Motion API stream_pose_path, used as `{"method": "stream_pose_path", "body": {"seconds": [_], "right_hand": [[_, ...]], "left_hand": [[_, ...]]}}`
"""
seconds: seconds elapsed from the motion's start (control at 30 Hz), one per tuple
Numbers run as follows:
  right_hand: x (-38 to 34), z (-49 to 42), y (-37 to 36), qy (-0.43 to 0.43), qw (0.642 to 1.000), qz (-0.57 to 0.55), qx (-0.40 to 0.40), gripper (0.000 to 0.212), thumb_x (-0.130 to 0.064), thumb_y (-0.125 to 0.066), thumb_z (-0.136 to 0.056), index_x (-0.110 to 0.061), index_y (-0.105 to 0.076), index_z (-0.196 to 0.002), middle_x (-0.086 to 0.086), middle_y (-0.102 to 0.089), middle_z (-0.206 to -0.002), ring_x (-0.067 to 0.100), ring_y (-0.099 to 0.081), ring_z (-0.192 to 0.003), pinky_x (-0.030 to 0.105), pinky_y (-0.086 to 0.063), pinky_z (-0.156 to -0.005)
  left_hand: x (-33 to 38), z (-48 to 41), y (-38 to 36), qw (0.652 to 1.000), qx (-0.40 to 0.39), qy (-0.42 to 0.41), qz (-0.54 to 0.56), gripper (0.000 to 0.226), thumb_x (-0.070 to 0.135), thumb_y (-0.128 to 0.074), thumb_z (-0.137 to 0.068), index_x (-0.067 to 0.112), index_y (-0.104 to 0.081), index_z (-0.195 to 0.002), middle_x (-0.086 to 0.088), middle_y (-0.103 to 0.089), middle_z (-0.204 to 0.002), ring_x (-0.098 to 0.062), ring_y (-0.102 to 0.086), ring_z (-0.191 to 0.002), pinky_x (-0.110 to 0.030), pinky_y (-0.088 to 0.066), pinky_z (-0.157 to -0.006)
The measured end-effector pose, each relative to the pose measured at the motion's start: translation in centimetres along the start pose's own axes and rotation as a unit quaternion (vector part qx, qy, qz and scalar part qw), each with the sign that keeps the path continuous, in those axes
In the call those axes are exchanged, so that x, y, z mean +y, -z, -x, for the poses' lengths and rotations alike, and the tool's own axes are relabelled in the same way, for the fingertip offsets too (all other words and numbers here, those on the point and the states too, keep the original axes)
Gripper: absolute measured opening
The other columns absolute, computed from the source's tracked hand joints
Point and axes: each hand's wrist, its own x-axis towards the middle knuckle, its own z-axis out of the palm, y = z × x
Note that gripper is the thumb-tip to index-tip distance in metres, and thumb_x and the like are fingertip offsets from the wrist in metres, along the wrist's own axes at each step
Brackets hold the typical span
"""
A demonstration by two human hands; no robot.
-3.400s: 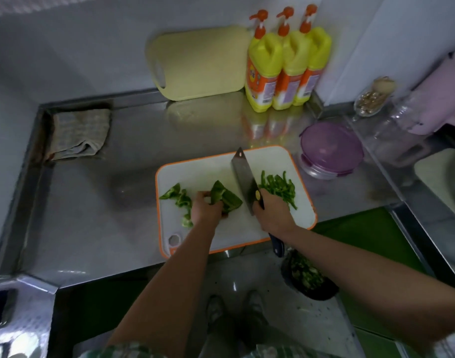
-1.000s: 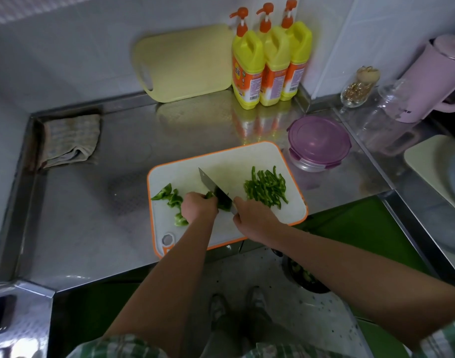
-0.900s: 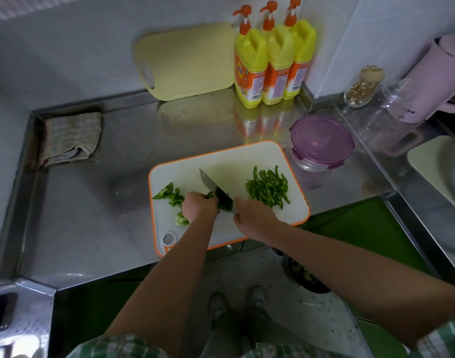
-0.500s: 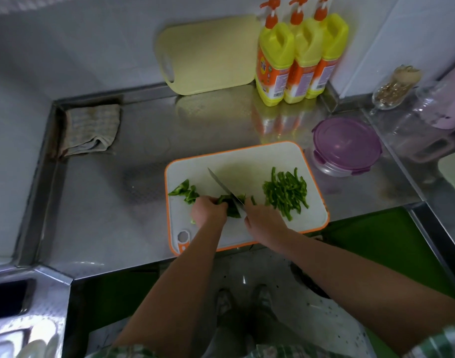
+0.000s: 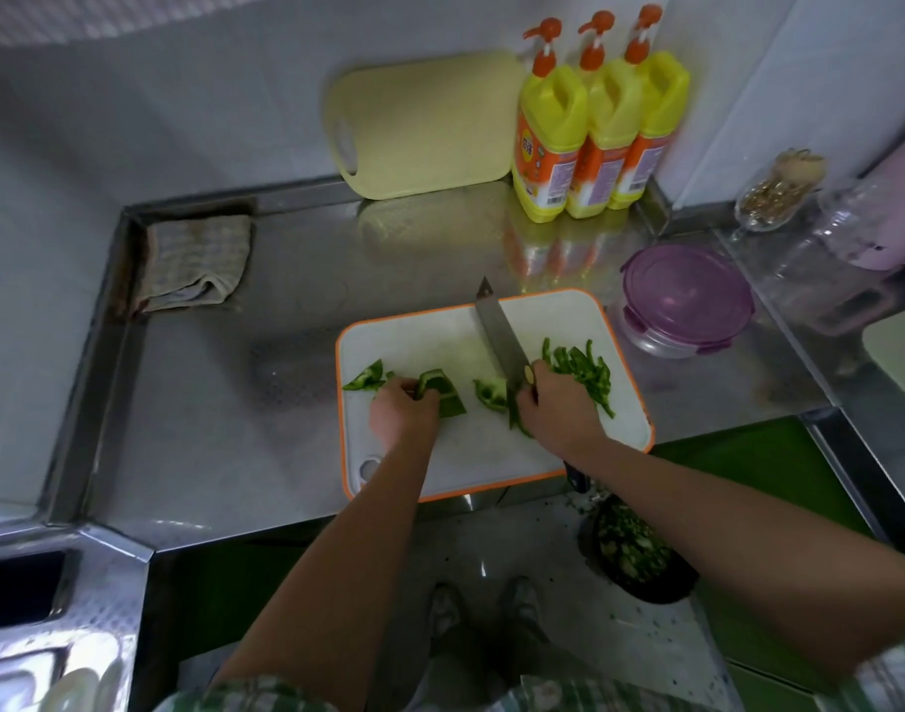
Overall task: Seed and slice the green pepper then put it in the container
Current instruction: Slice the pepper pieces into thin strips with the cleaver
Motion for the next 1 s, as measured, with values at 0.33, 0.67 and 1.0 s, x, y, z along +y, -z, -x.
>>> {"method": "stream_pose_path", "body": {"seconds": [0.33, 0.67, 1.0], "right_hand": [[-2.1, 1.7, -2.1, -0.025, 0.997, 0.038, -0.062, 0.011, -0.018, -0.043, -0.097, -0.009, -0.044, -0.092, 0.008, -0.051, -0.076, 0.025, -0.051, -0.066, 0.026, -0.026, -0.043], [-6.1, 2.0, -5.4, -0.006, 0.994, -0.035, -0.098, 0.018, -0.018, -0.040, -0.100, -0.002, -0.048, -0.102, 0.016, -0.059, -0.084, 0.026, -0.052, -0.070, 0.030, -0.030, -0.051], [0.2, 2.5, -2.3, -0.073, 0.994, -0.033, -0.079, 0.015, -0.023, -0.044, -0.100, -0.010, -0.044, -0.092, 0.005, -0.052, -0.070, 0.024, -0.053, -0.061, 0.032, -0.037, -0.052]], "left_hand": [[-1.4, 0.5, 1.4, 1.000, -0.004, 0.025, 0.017, 0.028, 0.018, -0.061, -0.090, 0.008, -0.063, -0.116, -0.011, -0.066, -0.112, -0.027, -0.060, -0.102, -0.028, -0.042, -0.075], [-3.9, -0.1, 3.6, 0.998, 0.014, 0.042, 0.039, 0.026, 0.020, -0.064, -0.088, 0.012, -0.061, -0.113, -0.008, -0.068, -0.104, -0.023, -0.064, -0.093, -0.032, -0.052, -0.075], [-2.4, 0.4, 1.3, 0.997, -0.028, 0.025, 0.073, 0.015, 0.019, -0.062, -0.088, 0.015, -0.054, -0.099, -0.008, -0.063, -0.095, -0.025, -0.059, -0.085, -0.031, -0.051, -0.068]]}}
